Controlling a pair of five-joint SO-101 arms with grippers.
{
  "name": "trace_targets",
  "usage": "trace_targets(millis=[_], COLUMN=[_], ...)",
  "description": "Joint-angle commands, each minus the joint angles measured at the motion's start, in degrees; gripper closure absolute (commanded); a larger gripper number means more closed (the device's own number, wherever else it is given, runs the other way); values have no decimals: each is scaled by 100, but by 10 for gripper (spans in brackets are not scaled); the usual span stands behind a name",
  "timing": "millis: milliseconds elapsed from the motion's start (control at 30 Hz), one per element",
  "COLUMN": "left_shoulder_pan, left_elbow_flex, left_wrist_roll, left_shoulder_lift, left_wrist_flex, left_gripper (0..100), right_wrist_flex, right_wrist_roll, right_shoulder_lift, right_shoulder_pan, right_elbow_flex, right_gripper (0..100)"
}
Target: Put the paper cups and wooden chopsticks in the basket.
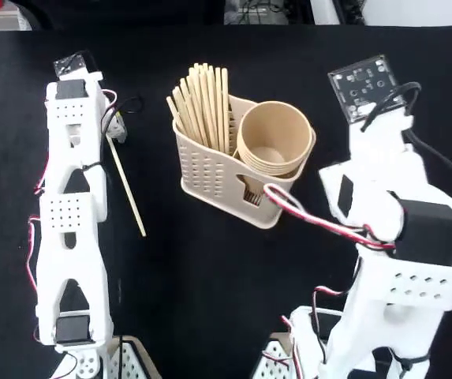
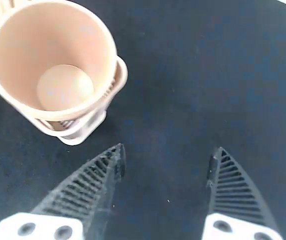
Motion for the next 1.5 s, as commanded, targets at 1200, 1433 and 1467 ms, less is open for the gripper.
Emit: trace_targets(millis=[1200,1433,1467], left_shoulder_pan=[-13,277,321], left_elbow_flex=[2492,5042,5543], left_wrist_roll=[-325,-316,-316], left_shoulder_lift=[-6831,-8826,-9178], left_wrist_flex=[774,-519,-826], left_gripper=[971,971,971], right_wrist_flex=[-1354,-2004,-2084], right_wrist_roll=[-545,-633,-633], right_shoulder_lift=[-3899,-4901,-5042], right_shoulder_pan=[299,1292,1415], right_elbow_flex=[3820,4708,4866], right_gripper=[966,984,984])
